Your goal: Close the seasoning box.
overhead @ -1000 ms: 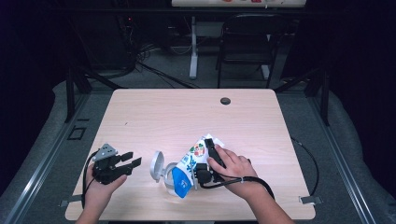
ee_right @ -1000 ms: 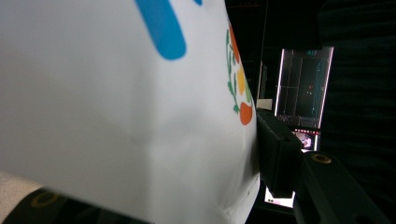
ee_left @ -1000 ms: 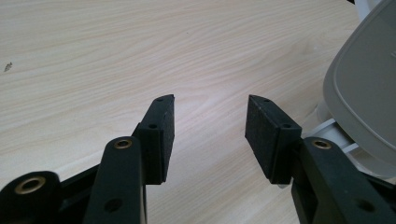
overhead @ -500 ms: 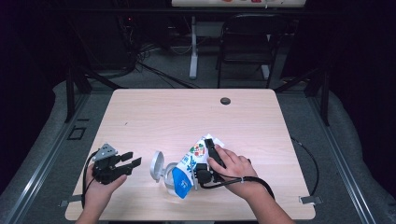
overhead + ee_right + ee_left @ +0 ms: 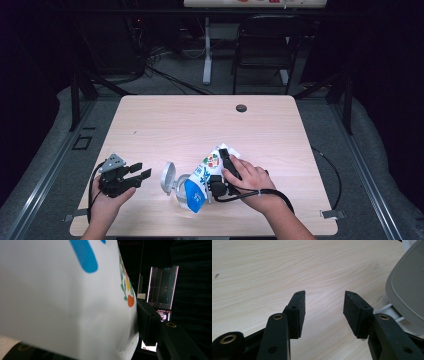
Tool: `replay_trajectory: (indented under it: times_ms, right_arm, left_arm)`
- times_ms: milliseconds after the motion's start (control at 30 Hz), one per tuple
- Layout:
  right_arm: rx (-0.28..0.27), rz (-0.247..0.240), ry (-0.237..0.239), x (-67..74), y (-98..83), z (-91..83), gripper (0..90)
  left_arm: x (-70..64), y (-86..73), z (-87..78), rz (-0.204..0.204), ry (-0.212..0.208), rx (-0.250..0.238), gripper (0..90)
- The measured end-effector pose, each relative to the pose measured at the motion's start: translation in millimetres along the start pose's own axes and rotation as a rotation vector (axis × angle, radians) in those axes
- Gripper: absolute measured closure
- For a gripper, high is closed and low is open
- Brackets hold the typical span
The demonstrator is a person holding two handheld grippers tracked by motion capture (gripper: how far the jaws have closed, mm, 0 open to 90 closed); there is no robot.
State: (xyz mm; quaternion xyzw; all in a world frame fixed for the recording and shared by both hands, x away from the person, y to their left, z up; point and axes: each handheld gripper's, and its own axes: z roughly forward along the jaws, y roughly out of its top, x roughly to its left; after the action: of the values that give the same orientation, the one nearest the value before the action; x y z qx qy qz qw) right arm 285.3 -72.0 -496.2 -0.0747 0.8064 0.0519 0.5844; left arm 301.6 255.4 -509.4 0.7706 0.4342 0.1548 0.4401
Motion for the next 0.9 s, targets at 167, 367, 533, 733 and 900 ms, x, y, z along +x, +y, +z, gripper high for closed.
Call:
replay_trajectory:
  times_ms: [167, 367, 533, 733, 900]
  right_arm:
    - [0.011, -0.013, -0.005, -0.9, 0.8, -1.0, 55.5]
    - [0.006, -0.012, -0.004, -1.0, 0.9, -0.7, 55.7]
    - [0.0, -0.001, -0.004, 0.0, 0.7, -0.5, 55.9]
    - [-0.002, -0.002, -0.004, -0.3, 0.7, -0.5, 56.1]
    - [-0.003, -0.002, -0.002, -0.5, 0.8, -0.4, 56.2]
  left_arm:
    - [-0.1, 0.1, -0.1, -0.001, 0.0, 0.0, 53.1]
    - [-0.1, 0.1, -0.2, -0.001, 0.0, -0.001, 53.1]
    - [0.0, 0.2, -0.3, -0.002, -0.002, -0.003, 53.1]
    - [0.4, 0.1, 0.0, 0.0, -0.001, -0.002, 53.1]
    - [0.7, 0.1, -0.2, -0.001, 0.0, -0.002, 53.1]
